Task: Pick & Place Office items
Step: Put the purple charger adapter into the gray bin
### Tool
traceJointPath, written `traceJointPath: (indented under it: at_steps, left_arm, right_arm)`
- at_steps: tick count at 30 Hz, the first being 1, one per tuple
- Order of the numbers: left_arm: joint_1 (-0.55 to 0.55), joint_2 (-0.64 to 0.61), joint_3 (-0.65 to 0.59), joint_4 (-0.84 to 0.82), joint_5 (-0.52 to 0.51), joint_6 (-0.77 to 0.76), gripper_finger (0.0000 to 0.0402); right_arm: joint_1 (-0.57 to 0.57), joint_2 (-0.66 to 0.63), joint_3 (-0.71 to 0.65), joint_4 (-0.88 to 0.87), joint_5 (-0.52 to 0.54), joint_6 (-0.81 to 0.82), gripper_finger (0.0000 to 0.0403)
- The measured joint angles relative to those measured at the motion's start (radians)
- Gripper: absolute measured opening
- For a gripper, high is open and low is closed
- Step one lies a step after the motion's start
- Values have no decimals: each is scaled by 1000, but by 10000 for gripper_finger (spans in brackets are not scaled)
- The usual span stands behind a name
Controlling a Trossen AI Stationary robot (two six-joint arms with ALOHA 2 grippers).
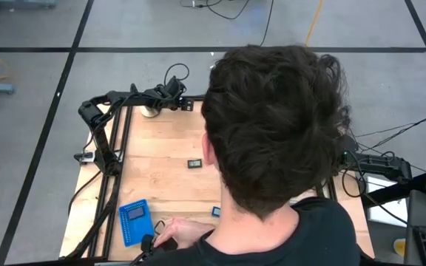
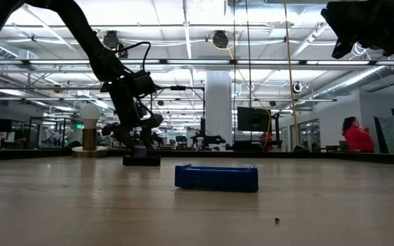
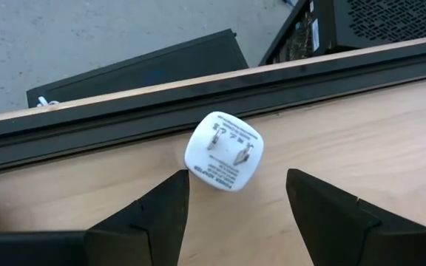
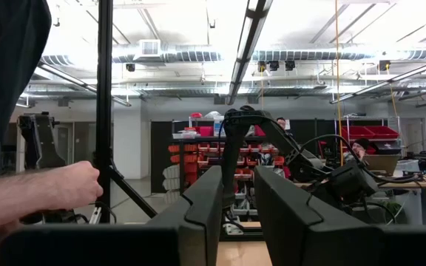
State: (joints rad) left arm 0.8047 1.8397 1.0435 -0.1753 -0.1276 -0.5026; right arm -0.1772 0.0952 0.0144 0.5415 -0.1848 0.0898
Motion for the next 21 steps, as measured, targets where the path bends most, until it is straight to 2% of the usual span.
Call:
traceJointPath:
  at_steps: [11, 21]
  left_arm:
    - [14, 0, 0, 29, 6, -41, 230]
    - [13, 0, 0, 76, 59, -35, 230]
  right_arm:
    - [0, 0, 0, 0, 0, 0, 73]
    - [0, 0, 0, 0, 0, 0, 73]
